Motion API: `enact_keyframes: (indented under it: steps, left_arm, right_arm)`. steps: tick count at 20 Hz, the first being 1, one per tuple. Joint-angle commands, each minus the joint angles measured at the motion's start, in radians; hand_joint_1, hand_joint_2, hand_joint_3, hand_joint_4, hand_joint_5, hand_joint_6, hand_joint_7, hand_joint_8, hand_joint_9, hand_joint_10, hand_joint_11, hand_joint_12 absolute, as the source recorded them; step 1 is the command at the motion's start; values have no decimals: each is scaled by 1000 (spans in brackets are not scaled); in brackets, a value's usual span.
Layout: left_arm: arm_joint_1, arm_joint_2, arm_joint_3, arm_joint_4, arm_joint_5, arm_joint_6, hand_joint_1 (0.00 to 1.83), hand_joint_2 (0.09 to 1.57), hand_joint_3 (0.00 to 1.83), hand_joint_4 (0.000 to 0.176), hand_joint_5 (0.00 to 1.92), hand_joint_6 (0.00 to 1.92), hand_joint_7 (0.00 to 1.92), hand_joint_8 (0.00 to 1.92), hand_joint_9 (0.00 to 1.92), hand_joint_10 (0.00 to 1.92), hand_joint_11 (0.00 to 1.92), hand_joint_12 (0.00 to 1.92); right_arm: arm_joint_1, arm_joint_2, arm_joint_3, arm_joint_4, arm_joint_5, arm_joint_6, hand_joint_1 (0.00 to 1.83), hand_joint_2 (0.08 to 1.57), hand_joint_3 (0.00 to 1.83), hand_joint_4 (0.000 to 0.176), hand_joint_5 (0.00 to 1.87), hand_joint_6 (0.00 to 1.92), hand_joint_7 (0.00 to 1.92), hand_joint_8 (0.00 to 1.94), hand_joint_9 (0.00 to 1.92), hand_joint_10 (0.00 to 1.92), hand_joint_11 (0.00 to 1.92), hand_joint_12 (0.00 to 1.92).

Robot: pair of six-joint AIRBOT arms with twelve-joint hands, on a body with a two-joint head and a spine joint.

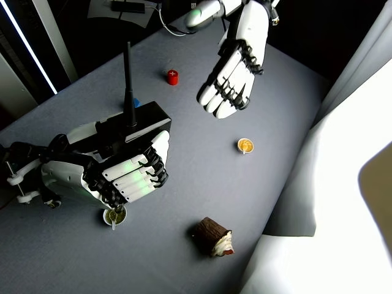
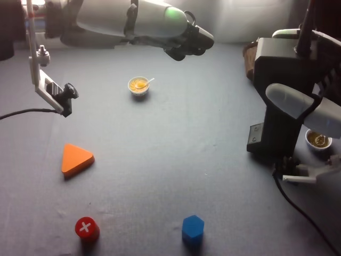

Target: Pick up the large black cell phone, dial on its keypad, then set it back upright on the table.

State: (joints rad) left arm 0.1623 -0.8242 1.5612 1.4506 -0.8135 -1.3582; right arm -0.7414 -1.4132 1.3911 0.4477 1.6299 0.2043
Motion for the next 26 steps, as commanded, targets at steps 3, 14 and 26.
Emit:
enact_keyframes:
  steps: [3, 14, 26]
  left_arm:
    - [-43, 12, 2, -20, -20, -114, 28, 1228, 2, 5, 352, 1, 352, 2, 264, 3, 0, 738]
    - [-65, 42, -26, 268, -49, -417, 43, 1229, 0, 5, 374, 1, 379, 2, 286, 6, 0, 698]
    - [-40, 72, -78, 337, -68, -457, 0, 1232, 0, 15, 407, 4, 395, 7, 300, 7, 0, 709]
  right_arm:
    - [-3, 6, 11, -17, 135, 23, 1484, 1125, 1, 0, 962, 750, 799, 1156, 822, 1300, 950, 1450]
    - [-14, 4, 10, -17, 135, 27, 1392, 1142, 1, 0, 935, 833, 817, 1197, 883, 1342, 927, 1239]
    - [-18, 4, 11, -17, 135, 27, 1368, 1148, 0, 0, 959, 823, 817, 1210, 868, 1378, 918, 1145]
